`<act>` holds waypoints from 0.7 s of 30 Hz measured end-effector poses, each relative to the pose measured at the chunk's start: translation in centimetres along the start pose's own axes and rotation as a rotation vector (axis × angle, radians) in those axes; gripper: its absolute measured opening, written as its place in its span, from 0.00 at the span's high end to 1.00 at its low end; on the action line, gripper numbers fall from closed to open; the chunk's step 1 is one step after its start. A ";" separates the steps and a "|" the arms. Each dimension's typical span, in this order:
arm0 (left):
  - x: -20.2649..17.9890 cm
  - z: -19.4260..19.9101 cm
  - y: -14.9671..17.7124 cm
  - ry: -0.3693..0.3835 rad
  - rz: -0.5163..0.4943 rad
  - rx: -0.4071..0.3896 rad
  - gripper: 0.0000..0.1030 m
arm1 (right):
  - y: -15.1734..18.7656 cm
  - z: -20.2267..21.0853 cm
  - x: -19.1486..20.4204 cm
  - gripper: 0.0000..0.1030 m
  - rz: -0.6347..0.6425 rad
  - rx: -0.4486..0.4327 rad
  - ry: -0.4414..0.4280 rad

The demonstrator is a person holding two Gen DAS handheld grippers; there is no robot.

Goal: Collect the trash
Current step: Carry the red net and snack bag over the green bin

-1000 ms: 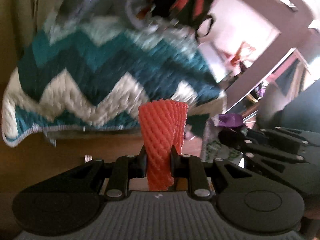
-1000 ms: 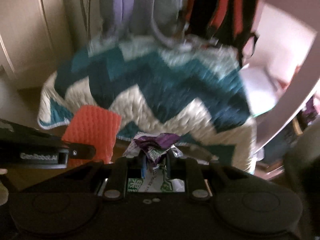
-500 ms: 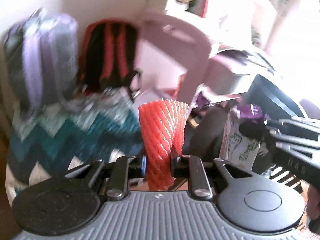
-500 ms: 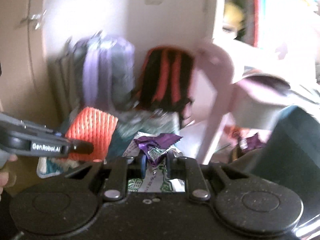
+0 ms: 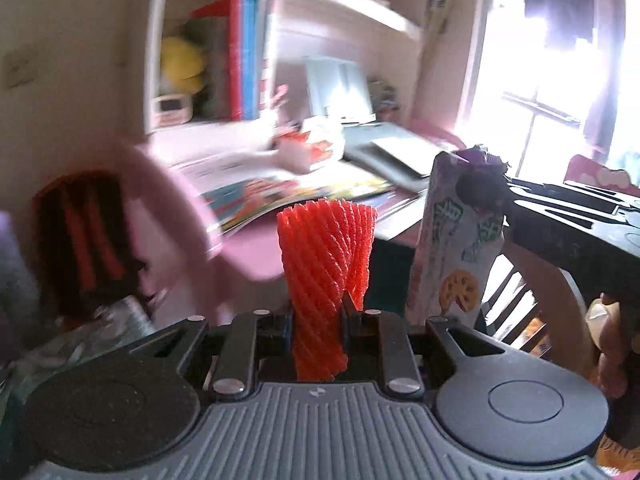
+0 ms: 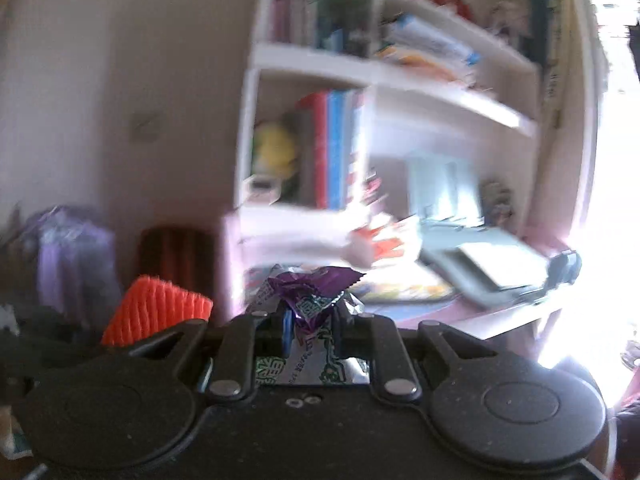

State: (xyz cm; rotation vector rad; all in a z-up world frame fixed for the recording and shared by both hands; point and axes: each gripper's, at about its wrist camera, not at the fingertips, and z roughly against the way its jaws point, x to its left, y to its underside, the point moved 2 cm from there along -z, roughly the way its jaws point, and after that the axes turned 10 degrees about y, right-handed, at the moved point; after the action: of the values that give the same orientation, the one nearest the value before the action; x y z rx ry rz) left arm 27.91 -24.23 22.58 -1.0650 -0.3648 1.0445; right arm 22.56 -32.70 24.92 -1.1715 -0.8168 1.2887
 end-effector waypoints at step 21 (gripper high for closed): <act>-2.5 -18.4 3.1 0.059 -0.045 0.293 0.80 | 10.1 -8.0 -4.7 0.78 0.048 0.178 0.097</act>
State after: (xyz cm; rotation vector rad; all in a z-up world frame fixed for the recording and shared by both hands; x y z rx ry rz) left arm 37.77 -35.94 11.62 -0.8191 -0.1800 0.9900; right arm 26.62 -39.87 13.93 -1.1071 -0.5936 1.3051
